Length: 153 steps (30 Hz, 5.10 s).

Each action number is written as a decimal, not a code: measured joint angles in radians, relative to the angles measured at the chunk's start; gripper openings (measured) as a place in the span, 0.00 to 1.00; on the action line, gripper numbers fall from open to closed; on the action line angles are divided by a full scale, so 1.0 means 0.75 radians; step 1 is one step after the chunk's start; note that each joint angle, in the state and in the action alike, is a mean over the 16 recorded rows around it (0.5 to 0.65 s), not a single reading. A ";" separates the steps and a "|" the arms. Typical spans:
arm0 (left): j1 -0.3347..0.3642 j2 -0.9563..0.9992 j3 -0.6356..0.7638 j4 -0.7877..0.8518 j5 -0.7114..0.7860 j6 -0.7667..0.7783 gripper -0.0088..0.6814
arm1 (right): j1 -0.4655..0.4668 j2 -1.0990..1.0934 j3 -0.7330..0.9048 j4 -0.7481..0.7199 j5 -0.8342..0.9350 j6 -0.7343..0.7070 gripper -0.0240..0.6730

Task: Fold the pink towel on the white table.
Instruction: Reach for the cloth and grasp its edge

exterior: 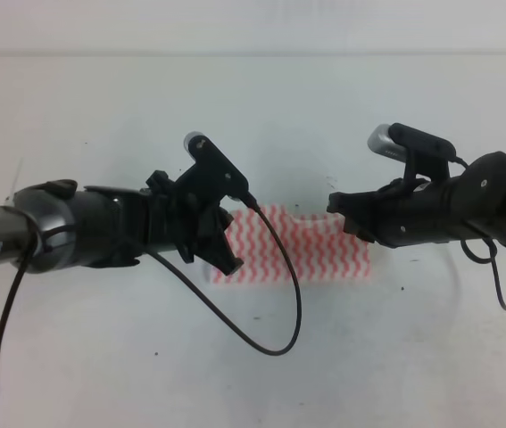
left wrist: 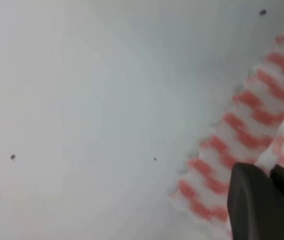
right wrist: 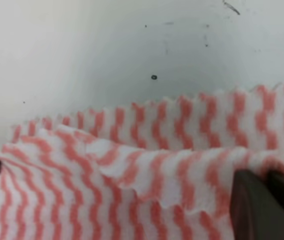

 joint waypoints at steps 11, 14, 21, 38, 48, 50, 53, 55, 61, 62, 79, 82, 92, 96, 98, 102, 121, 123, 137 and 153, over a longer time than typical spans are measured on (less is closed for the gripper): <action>0.000 0.002 -0.016 0.001 0.009 0.003 0.01 | -0.001 0.013 0.000 0.002 -0.010 0.000 0.01; 0.000 0.003 -0.016 0.001 0.009 0.006 0.01 | -0.001 0.017 0.000 0.003 -0.010 0.000 0.01; 0.000 0.013 -0.016 0.000 -0.001 0.010 0.01 | -0.001 0.021 0.000 0.005 -0.011 -0.001 0.01; 0.005 0.037 -0.016 0.000 -0.039 0.010 0.01 | -0.001 0.025 -0.009 0.004 -0.007 -0.002 0.01; 0.007 0.039 -0.016 0.001 -0.045 0.010 0.01 | -0.001 0.026 -0.042 -0.010 0.014 -0.002 0.01; 0.007 0.039 -0.016 0.001 -0.041 0.010 0.01 | -0.001 0.025 -0.049 -0.014 0.017 -0.002 0.01; 0.007 0.038 -0.016 0.000 -0.032 0.011 0.01 | -0.003 0.024 -0.054 -0.018 0.020 -0.002 0.01; 0.007 0.038 -0.016 0.000 -0.027 0.012 0.01 | -0.006 0.024 -0.055 -0.019 0.020 -0.001 0.01; 0.007 0.035 -0.016 0.000 -0.012 0.014 0.01 | -0.015 0.025 -0.054 -0.019 0.019 -0.001 0.01; 0.007 0.034 -0.016 0.000 -0.010 0.014 0.01 | -0.017 0.025 -0.054 -0.019 0.018 0.000 0.01; 0.007 0.036 -0.035 0.000 0.000 0.019 0.04 | -0.027 0.025 -0.054 -0.015 0.028 -0.001 0.01; 0.007 0.038 -0.050 0.000 0.003 0.019 0.08 | -0.027 0.025 -0.054 -0.015 0.034 -0.002 0.01; 0.008 0.048 -0.096 0.000 -0.085 0.011 0.33 | -0.027 0.022 -0.054 -0.016 0.050 -0.004 0.01; 0.008 0.044 -0.110 0.000 -0.158 0.003 0.40 | -0.027 0.022 -0.054 -0.016 0.052 -0.004 0.01; 0.008 0.036 -0.115 0.000 -0.184 -0.008 0.42 | -0.027 0.023 -0.054 -0.016 0.052 -0.004 0.01; 0.008 0.019 -0.125 0.000 -0.191 -0.040 0.43 | -0.027 0.023 -0.054 -0.016 0.051 -0.004 0.01; 0.008 0.089 -0.138 0.004 0.142 -0.226 0.31 | -0.027 0.024 -0.054 -0.023 0.050 -0.004 0.02; 0.008 0.105 -0.138 0.005 0.145 -0.228 0.31 | -0.027 0.025 -0.054 -0.024 0.050 -0.004 0.02; 0.008 0.158 -0.138 0.008 0.147 -0.228 0.23 | -0.027 0.026 -0.055 -0.023 0.051 -0.004 0.01; 0.008 0.160 -0.138 0.029 0.147 -0.228 0.04 | -0.027 0.032 -0.056 0.006 0.041 -0.001 0.07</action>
